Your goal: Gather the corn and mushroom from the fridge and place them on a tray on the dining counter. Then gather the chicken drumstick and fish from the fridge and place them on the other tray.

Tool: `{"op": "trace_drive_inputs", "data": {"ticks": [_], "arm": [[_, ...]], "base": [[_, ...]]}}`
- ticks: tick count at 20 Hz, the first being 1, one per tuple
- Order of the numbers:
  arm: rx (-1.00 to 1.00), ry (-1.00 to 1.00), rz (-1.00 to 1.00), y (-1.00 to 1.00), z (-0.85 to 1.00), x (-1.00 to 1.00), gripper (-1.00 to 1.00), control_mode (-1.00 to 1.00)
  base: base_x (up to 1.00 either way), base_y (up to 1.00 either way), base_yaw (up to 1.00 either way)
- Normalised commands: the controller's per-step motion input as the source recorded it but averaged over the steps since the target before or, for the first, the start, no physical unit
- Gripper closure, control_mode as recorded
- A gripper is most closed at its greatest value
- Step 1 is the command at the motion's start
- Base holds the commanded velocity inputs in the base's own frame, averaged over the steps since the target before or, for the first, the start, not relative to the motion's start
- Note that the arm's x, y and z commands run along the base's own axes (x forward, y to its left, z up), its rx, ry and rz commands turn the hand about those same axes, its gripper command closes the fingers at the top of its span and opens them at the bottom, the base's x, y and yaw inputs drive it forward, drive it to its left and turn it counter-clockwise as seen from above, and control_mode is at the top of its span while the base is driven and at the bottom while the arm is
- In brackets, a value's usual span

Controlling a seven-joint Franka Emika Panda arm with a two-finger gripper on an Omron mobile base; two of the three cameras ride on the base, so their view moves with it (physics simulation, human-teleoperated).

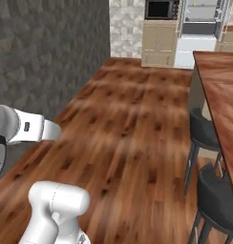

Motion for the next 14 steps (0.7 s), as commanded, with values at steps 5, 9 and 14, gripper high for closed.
{"op": "trace_drive_inputs", "data": {"ticks": [5, 9, 14], "arm": [[0.0, 0.0, 0.0, 0.0, 0.0, 0.0, -1.0, 1.0], [0.0, 0.0, 0.0, 0.0, 0.0, 0.0, -1.0, 1.0], [0.0, 0.0, 0.0, 0.0, 0.0, 0.0, -1.0, 1.0]], "base": [[1.0, 0.05, -0.15], [1.0, 0.12, -0.15], [1.0, 0.05, -0.17]]}}
